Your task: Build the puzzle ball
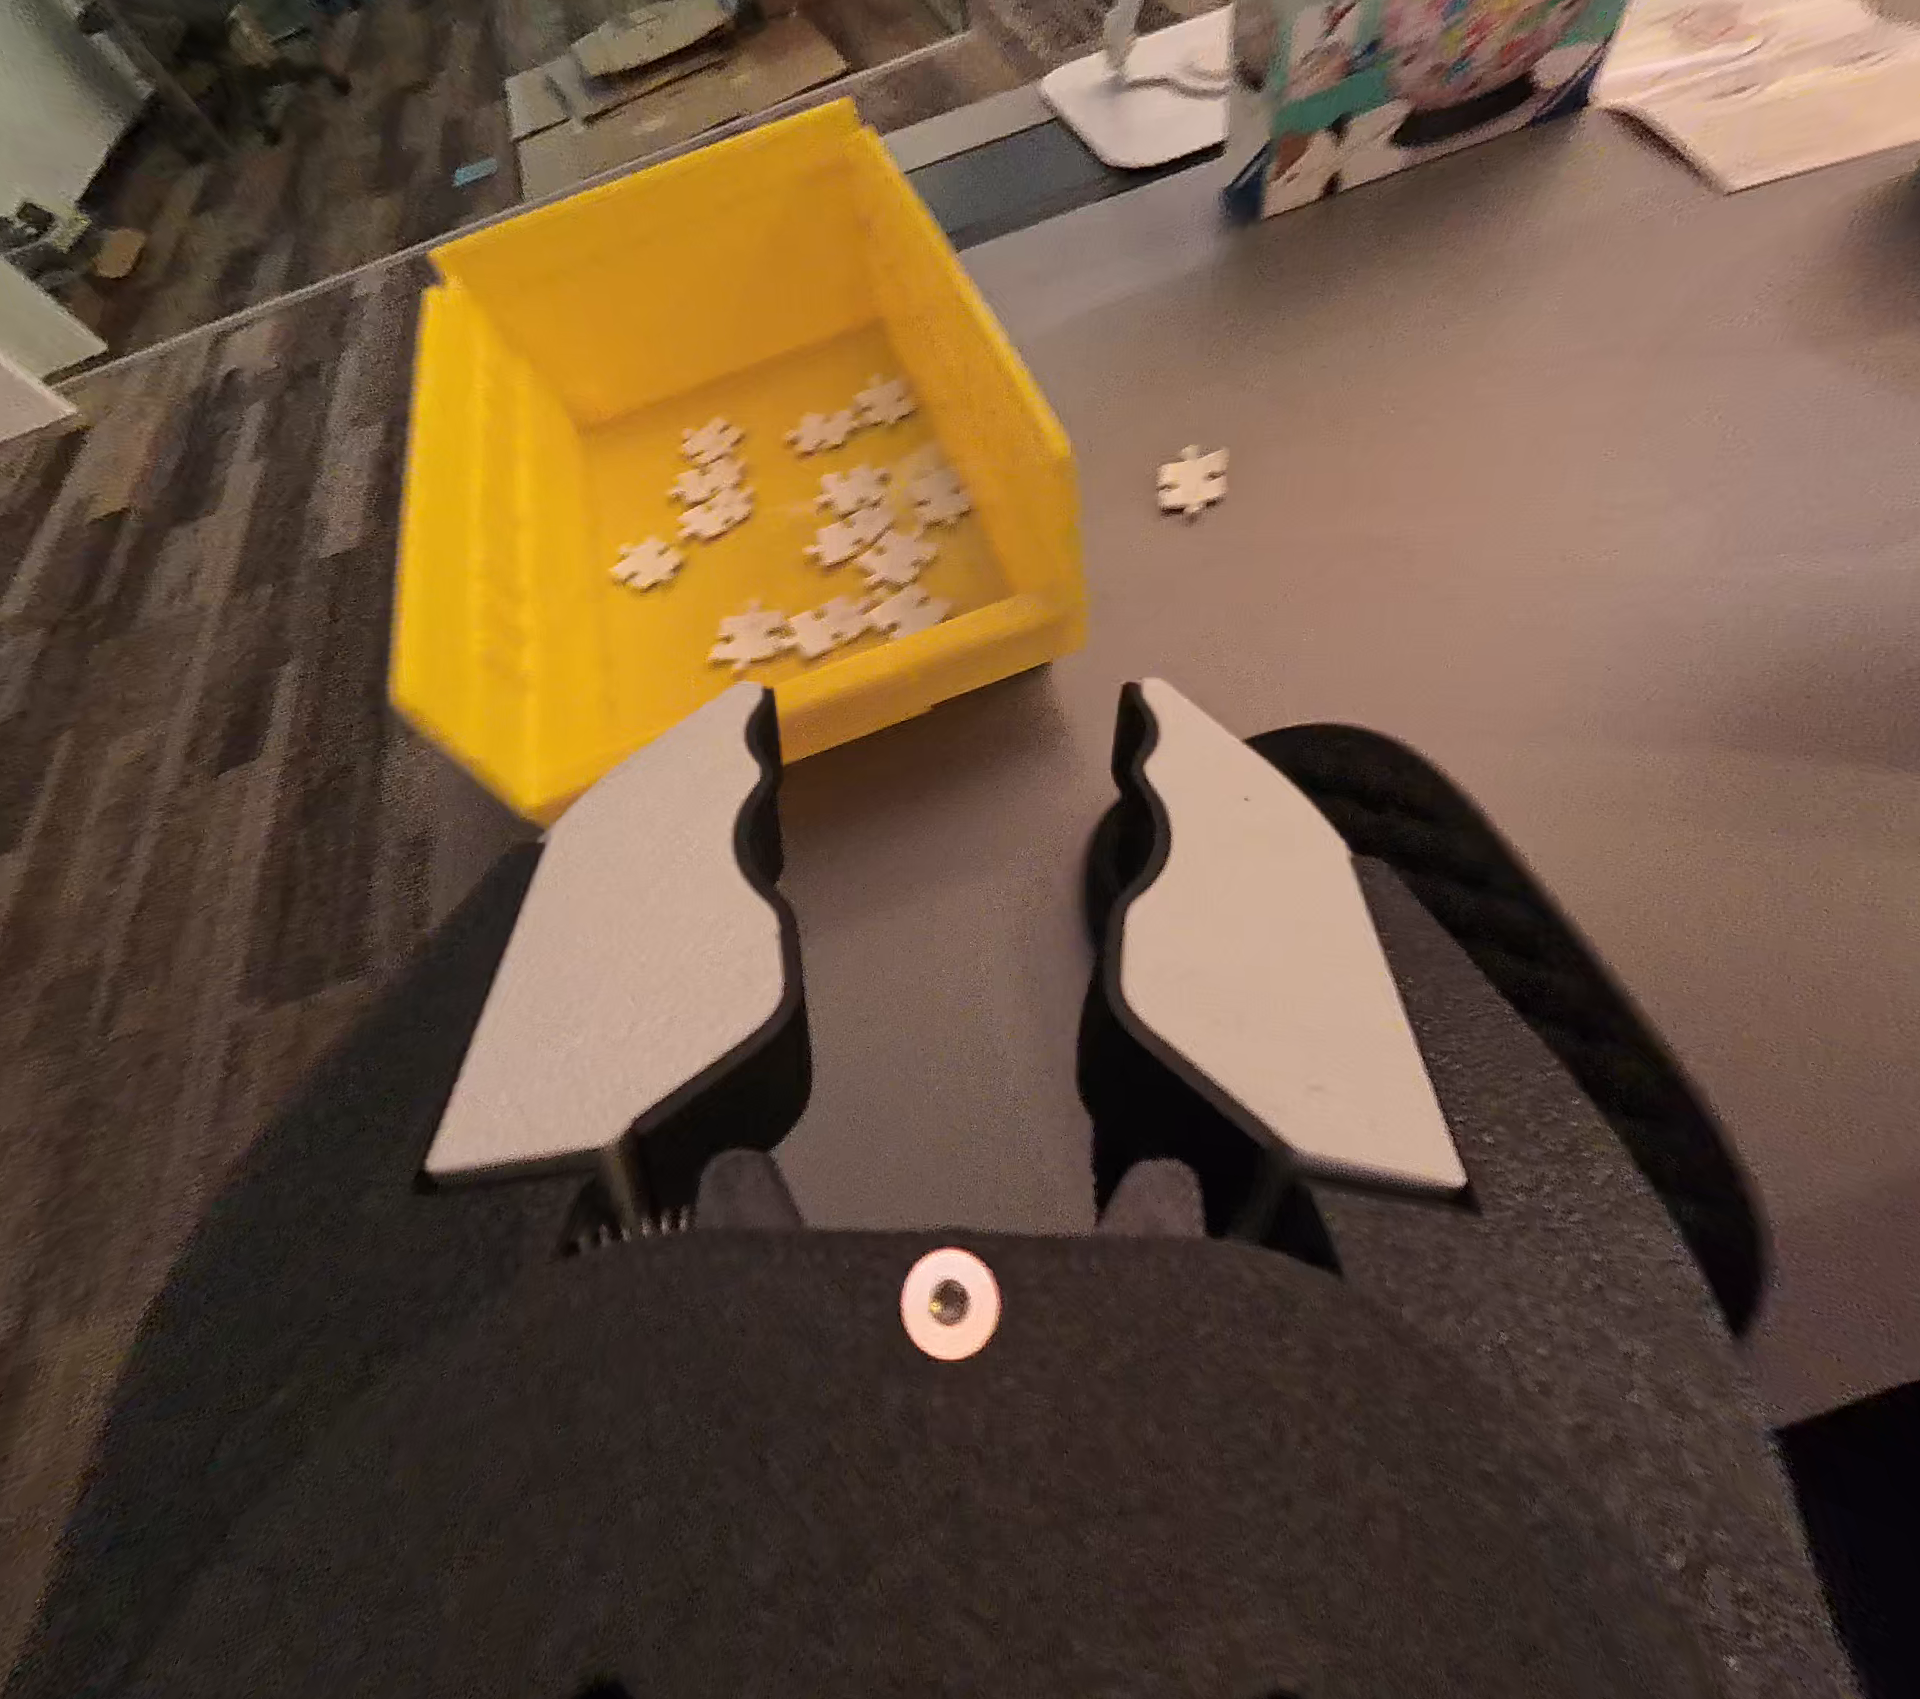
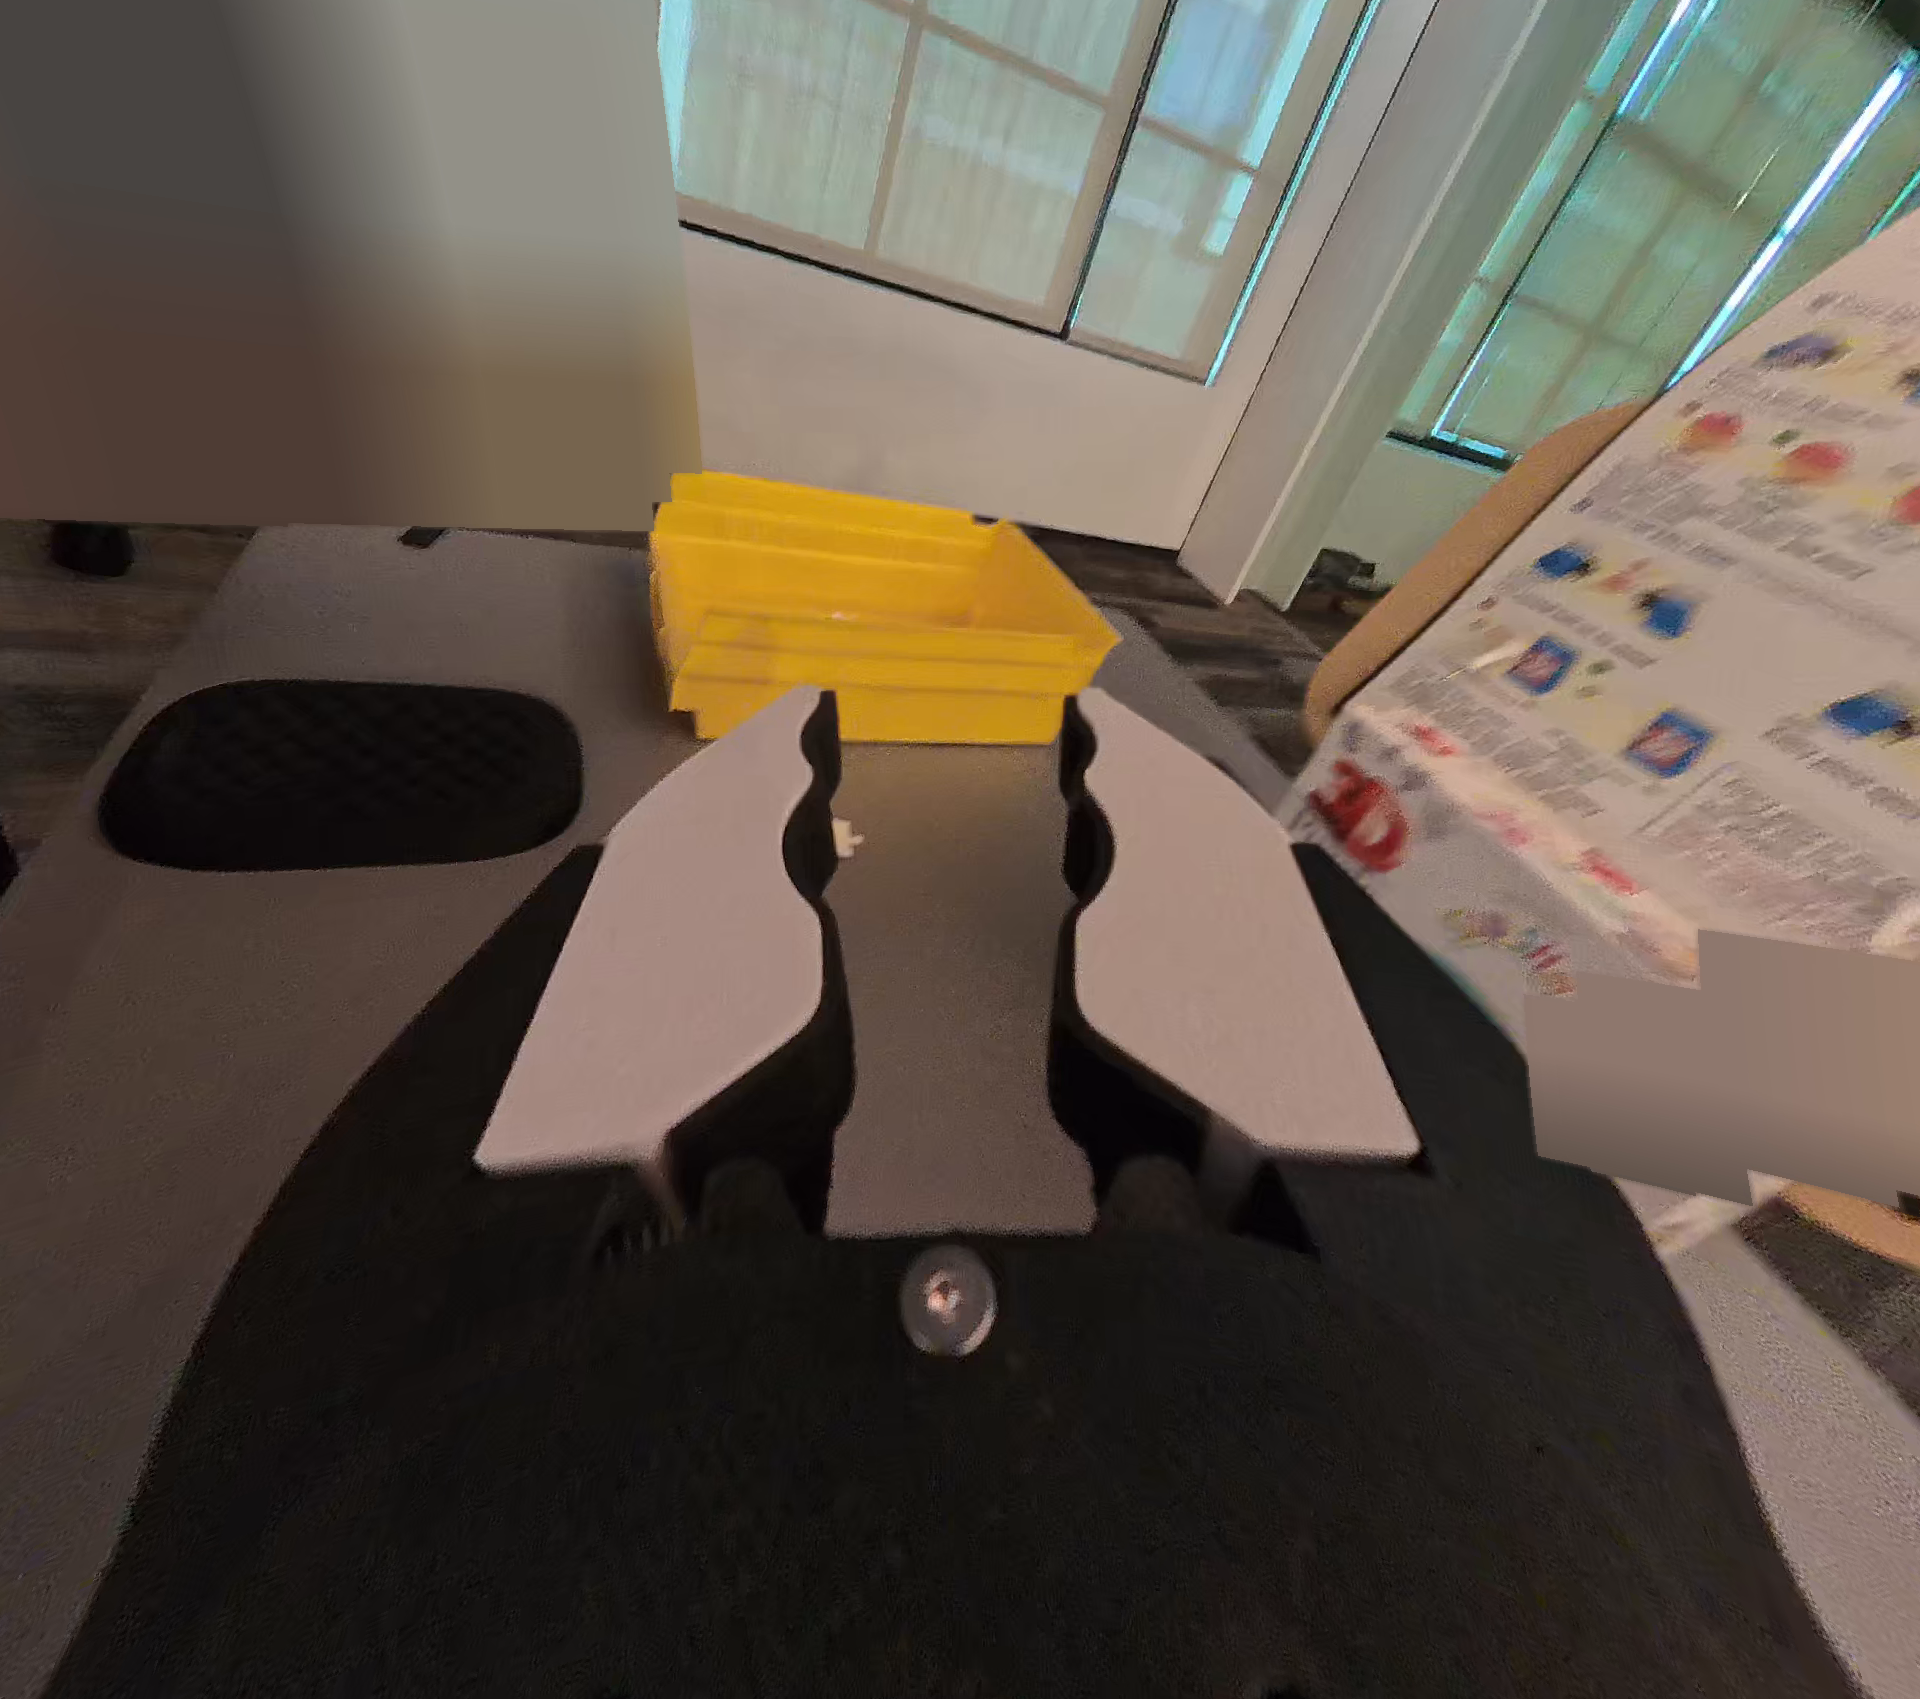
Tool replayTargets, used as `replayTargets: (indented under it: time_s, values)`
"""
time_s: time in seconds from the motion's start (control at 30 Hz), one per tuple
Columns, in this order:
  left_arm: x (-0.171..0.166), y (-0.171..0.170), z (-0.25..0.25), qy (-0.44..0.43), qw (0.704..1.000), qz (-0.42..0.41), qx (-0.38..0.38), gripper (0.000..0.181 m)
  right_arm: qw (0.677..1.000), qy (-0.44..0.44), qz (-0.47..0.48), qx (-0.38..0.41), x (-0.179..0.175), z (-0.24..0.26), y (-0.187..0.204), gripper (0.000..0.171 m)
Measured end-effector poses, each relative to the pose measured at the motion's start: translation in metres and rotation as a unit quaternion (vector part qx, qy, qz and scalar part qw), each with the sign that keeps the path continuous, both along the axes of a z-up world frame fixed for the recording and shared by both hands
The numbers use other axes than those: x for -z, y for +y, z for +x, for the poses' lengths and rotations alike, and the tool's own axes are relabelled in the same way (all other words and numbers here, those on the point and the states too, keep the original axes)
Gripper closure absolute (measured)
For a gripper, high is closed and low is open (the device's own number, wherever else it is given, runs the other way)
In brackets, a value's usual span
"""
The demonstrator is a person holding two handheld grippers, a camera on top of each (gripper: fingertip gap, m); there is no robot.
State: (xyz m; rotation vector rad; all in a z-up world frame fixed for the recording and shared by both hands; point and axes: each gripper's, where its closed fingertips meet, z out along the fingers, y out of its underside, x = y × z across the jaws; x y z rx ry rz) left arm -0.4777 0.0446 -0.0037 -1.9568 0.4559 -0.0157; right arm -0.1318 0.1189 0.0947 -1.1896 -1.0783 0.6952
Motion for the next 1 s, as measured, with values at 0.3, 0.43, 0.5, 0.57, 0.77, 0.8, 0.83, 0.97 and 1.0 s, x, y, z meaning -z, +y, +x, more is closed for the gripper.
replayTargets:
  time_s: [0.3, 0.43, 0.5, 0.57, 0.77, 0.8, 0.83, 0.97, 1.0]
  values:
    - [0.004, 0.035, -0.049, 0.029, 0.999, 0.035, 0.016, 0.127, 0.986, 0.036, -0.160, 0.012, 0.128, -0.072, -0.017, 0.132]
    - [-0.013, 0.058, -0.060, 0.037, 0.997, 0.054, 0.030, 0.130, 0.979, 0.130, -0.159, -0.003, 0.123, -0.094, -0.020, 0.133]
    - [-0.035, 0.076, -0.065, 0.058, 0.995, 0.074, 0.045, 0.133, 0.971, 0.164, -0.173, -0.014, 0.121, -0.101, -0.018, 0.133]
    - [-0.067, 0.098, -0.070, 0.072, 0.991, 0.101, 0.055, 0.134, 0.965, 0.183, -0.186, -0.025, 0.123, -0.107, -0.015, 0.133]
    - [-0.158, 0.149, -0.071, -0.047, 0.981, 0.168, 0.089, 0.134, 0.966, 0.175, -0.190, -0.013, 0.129, -0.117, -0.003, 0.131]
    - [-0.162, 0.153, -0.073, -0.068, 0.979, 0.169, 0.089, 0.133, 0.968, 0.170, -0.184, -0.007, 0.130, -0.118, -0.002, 0.131]
    - [-0.163, 0.156, -0.075, -0.088, 0.979, 0.164, 0.087, 0.131, 0.970, 0.165, -0.176, 0.001, 0.131, -0.118, 0.000, 0.131]
    - [-0.159, 0.167, -0.075, -0.132, 0.975, 0.152, 0.094, 0.132, 0.978, 0.138, -0.148, 0.045, 0.137, -0.121, 0.013, 0.130]
    - [-0.155, 0.170, -0.073, -0.128, 0.976, 0.144, 0.098, 0.132, 0.980, 0.132, -0.144, 0.045, 0.137, -0.124, 0.015, 0.129]
